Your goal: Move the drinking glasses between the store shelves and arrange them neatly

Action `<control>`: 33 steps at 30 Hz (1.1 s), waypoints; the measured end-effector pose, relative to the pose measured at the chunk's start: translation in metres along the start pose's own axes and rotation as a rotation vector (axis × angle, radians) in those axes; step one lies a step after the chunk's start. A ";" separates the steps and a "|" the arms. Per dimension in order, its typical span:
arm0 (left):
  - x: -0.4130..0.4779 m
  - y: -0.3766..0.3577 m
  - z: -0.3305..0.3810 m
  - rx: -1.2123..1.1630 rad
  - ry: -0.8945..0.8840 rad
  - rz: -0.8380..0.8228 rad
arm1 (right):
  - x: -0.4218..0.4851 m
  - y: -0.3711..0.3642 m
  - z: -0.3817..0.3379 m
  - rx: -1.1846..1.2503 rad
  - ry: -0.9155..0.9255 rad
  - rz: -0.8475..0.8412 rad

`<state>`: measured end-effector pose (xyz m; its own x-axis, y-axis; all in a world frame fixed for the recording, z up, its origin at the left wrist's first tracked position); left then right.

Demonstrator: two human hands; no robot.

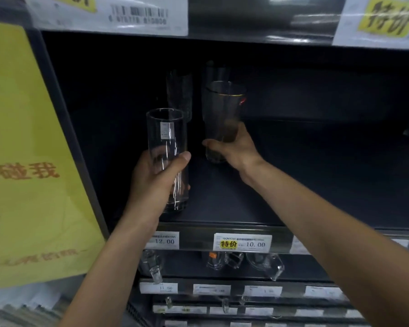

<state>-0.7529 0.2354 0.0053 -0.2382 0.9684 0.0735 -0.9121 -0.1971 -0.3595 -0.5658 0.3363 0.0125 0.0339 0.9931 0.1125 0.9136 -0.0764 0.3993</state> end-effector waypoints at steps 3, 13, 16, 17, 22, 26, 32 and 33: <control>0.004 0.003 -0.005 0.028 0.008 0.025 | 0.027 -0.003 0.007 -0.072 -0.025 0.053; 0.007 0.005 -0.012 0.082 0.019 0.035 | 0.076 -0.018 0.007 -0.203 -0.105 0.134; 0.005 0.002 -0.010 0.095 0.011 0.018 | 0.080 -0.020 0.007 -0.170 -0.113 0.146; 0.005 0.002 -0.009 0.095 0.010 0.019 | 0.080 -0.020 0.008 -0.150 -0.114 0.145; 0.004 0.002 -0.009 0.082 -0.001 0.020 | 0.073 -0.019 0.015 -0.085 -0.090 0.132; 0.001 0.000 -0.007 0.103 -0.013 0.005 | 0.069 -0.018 0.013 -0.084 -0.069 0.164; 0.000 -0.001 -0.006 0.106 -0.020 -0.007 | 0.067 -0.016 0.008 -0.123 -0.021 0.227; 0.000 -0.001 -0.006 0.110 -0.021 -0.009 | 0.067 -0.017 0.008 -0.122 -0.018 0.225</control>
<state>-0.7501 0.2365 0.0000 -0.2358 0.9670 0.0965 -0.9450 -0.2050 -0.2548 -0.5753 0.4051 0.0059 0.2391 0.9512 0.1950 0.8268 -0.3047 0.4729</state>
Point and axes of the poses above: each hand's wrist, its own x-axis towards the middle knuckle, its own y-axis out of the back of the hand, z = x × y, the point moved 8 cm from there along x, towards the middle knuckle, and after that the axes turned 11 degrees about -x, right-handed, at the moved point
